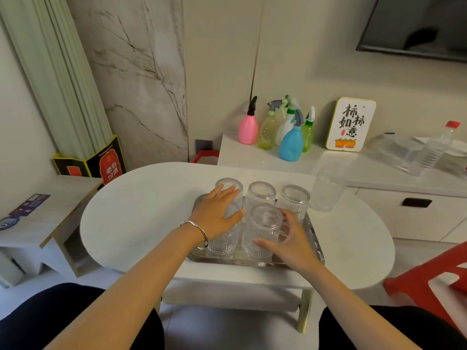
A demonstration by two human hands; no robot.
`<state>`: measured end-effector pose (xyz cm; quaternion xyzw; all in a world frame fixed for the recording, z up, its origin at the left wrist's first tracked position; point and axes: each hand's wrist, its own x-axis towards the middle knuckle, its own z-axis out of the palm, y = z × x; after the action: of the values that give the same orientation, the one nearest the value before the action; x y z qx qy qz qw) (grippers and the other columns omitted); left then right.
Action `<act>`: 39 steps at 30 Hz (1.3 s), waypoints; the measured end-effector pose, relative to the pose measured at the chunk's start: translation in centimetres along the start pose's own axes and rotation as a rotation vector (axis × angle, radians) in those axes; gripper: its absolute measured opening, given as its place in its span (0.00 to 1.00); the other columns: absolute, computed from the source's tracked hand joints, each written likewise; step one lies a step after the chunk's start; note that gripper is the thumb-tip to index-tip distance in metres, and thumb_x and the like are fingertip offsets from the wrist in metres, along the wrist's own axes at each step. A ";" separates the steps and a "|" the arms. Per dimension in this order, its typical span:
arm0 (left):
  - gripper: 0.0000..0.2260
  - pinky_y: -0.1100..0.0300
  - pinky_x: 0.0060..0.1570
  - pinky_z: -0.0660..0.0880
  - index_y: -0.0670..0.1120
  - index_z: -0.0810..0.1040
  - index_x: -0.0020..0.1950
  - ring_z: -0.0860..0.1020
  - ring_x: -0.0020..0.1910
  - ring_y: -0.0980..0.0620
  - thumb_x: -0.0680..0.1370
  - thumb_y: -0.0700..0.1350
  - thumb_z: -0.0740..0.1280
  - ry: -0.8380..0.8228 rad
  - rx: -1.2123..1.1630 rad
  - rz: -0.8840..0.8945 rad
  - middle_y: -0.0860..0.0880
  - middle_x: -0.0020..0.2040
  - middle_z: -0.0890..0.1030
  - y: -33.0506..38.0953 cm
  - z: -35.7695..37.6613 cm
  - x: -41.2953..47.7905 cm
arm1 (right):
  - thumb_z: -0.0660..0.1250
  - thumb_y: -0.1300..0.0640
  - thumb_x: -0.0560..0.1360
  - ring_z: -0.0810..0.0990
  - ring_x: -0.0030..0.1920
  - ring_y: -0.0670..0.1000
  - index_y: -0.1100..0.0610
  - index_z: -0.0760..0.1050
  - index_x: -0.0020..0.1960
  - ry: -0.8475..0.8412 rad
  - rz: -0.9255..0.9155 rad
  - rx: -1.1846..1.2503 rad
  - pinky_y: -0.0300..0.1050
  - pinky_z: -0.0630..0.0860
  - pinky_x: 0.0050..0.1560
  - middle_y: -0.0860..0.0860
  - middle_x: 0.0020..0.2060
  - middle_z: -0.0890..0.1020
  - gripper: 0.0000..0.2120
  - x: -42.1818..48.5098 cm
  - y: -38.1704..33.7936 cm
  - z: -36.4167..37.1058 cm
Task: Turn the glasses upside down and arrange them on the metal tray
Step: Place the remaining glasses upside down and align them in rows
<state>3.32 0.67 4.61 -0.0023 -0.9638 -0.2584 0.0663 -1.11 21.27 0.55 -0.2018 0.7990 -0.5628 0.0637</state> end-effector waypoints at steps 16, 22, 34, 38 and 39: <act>0.27 0.52 0.73 0.52 0.52 0.60 0.72 0.54 0.75 0.50 0.76 0.60 0.57 0.033 -0.023 0.011 0.51 0.75 0.61 -0.1 -0.5 0.7 | 0.78 0.41 0.58 0.73 0.60 0.40 0.40 0.63 0.64 -0.109 -0.001 0.007 0.32 0.70 0.55 0.38 0.60 0.72 0.39 0.1 -0.8 -1.1; 0.26 0.54 0.72 0.53 0.53 0.63 0.71 0.58 0.74 0.51 0.76 0.61 0.56 -0.005 -0.067 0.031 0.52 0.74 0.64 1.6 -1.6 4.5 | 0.73 0.43 0.61 0.80 0.54 0.43 0.44 0.74 0.57 0.085 -0.107 0.062 0.40 0.79 0.53 0.43 0.55 0.79 0.25 2.9 -3.9 -8.6; 0.34 0.59 0.64 0.64 0.54 0.63 0.71 0.69 0.66 0.52 0.69 0.65 0.66 -0.323 -0.092 0.070 0.53 0.71 0.68 6.6 1.7 13.5 | 0.77 0.45 0.64 0.65 0.70 0.56 0.50 0.61 0.72 0.160 0.262 -0.363 0.53 0.65 0.67 0.55 0.72 0.65 0.41 13.9 1.1 -16.1; 0.34 0.58 0.61 0.67 0.54 0.67 0.68 0.71 0.63 0.53 0.66 0.65 0.68 -0.362 -0.082 0.098 0.53 0.67 0.73 7.0 2.6 14.4 | 0.78 0.47 0.62 0.71 0.65 0.56 0.51 0.63 0.70 0.179 0.238 -0.359 0.50 0.69 0.62 0.56 0.68 0.70 0.41 15.0 2.1 -15.5; 0.34 0.58 0.61 0.68 0.54 0.67 0.67 0.71 0.62 0.53 0.65 0.66 0.68 -0.366 -0.090 0.099 0.53 0.66 0.73 7.1 2.6 14.5 | 0.78 0.47 0.62 0.72 0.64 0.56 0.51 0.64 0.68 0.203 0.225 -0.362 0.49 0.70 0.60 0.56 0.67 0.71 0.40 15.0 2.2 -15.5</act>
<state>-11.07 7.73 7.76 -0.0998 -0.9458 -0.2931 -0.0976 -20.46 29.53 5.93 -0.0619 0.9066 -0.4172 0.0083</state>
